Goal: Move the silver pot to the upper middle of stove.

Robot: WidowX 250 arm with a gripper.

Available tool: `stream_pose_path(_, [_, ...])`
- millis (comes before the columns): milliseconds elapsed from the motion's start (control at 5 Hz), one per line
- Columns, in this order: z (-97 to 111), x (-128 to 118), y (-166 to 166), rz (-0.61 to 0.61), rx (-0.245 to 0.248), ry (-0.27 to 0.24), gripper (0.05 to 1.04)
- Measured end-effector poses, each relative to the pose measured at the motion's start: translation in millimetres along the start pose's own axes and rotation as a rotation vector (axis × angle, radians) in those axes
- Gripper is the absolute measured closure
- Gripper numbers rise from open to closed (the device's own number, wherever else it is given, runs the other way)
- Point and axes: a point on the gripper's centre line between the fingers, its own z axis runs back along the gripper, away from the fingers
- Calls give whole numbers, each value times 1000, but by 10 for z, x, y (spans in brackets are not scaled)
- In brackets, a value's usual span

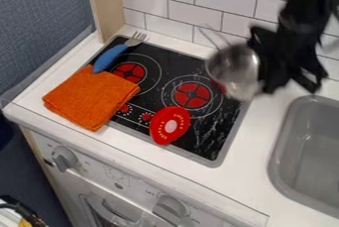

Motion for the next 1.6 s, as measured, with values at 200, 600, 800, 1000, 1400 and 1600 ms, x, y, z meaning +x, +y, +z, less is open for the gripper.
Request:
stream_pose_path(200, [-12,-146,323,80,43,36,1003])
stream_pose_path(600, [-346,-427,796,208,77,150,1007])
stream_pose_path(800, [-525,-488,903,229,79,193,1007])
stream_pose_path(1000, [-663,-376,917,205,75,205,1007])
stream_pose_path(1400, [-833,-141,1008,165,86,218,1007])
stream_pose_path(1600, [-893,-101,1006,148,81,221,987])
